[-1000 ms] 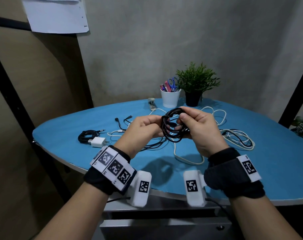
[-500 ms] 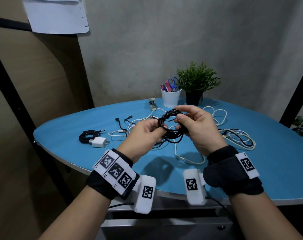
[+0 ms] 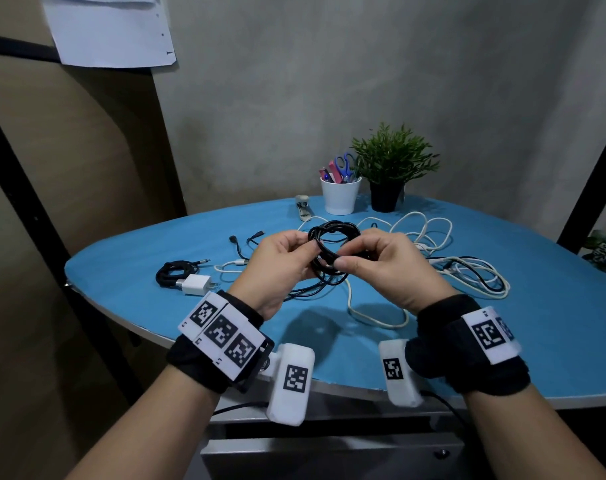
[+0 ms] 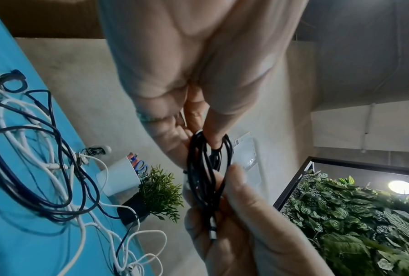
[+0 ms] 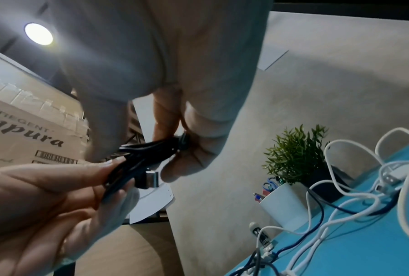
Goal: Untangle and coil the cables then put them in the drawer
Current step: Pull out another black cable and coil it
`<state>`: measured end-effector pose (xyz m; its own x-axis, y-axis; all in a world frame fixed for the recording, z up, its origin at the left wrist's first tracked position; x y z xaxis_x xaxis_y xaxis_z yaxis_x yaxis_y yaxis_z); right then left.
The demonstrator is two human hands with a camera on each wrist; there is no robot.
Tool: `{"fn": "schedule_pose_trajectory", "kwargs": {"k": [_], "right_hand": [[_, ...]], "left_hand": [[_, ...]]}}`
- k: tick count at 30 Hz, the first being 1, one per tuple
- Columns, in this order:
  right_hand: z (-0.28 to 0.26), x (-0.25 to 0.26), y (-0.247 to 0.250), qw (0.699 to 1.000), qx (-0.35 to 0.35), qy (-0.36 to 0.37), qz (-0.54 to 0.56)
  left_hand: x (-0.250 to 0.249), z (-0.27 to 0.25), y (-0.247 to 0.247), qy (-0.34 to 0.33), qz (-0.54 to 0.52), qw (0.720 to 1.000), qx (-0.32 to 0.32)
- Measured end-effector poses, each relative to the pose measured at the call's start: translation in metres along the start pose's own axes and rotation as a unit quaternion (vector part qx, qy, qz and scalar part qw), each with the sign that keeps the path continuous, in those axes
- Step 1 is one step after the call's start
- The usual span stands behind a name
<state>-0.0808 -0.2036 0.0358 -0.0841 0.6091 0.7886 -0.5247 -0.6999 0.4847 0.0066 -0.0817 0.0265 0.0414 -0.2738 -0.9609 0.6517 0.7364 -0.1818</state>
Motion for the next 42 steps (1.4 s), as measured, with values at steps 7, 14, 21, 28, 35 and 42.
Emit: {"fn": "schedule_pose_trajectory", "kwargs": {"k": [7, 14, 21, 28, 35, 42], "right_hand": [[0.002, 0.002, -0.001, 0.998, -0.014, 0.0, -0.053], [0.005, 0.002, -0.001, 0.998, 0.002, -0.019, -0.061], [0.001, 0.0, -0.004, 0.997, 0.039, -0.031, -0.056], [0.001, 0.003, -0.013, 0.986, 0.082, -0.033, -0.141], [0.0, -0.003, -0.01, 0.99, 0.077, -0.057, -0.107], [-0.001, 0.002, -0.015, 0.981, 0.103, -0.038, -0.159]], "left_hand": [[0.006, -0.002, 0.001, 0.003, 0.035, 0.999, -0.01], [0.007, -0.003, 0.003, 0.018, -0.011, 1.0, -0.007], [0.01, -0.005, 0.005, 0.025, -0.019, 0.999, -0.015], [0.009, -0.004, 0.003, 0.021, -0.018, 0.997, -0.077], [0.001, -0.008, 0.001, 0.089, -0.004, 0.994, 0.07], [0.011, -0.015, -0.003, 0.172, 0.05, 0.983, 0.051]]}}
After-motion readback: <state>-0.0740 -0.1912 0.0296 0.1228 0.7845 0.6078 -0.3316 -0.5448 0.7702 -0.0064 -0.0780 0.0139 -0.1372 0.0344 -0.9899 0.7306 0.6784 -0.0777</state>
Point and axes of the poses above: each hand's wrist, its own z-axis towards the middle knuckle, its own y-axis out of the back of the hand, x = y × z, the point moved 5 cm from there along z, towards the middle knuckle, and after that the axes turned 6 degrees about -z, right-handed, at the moved point
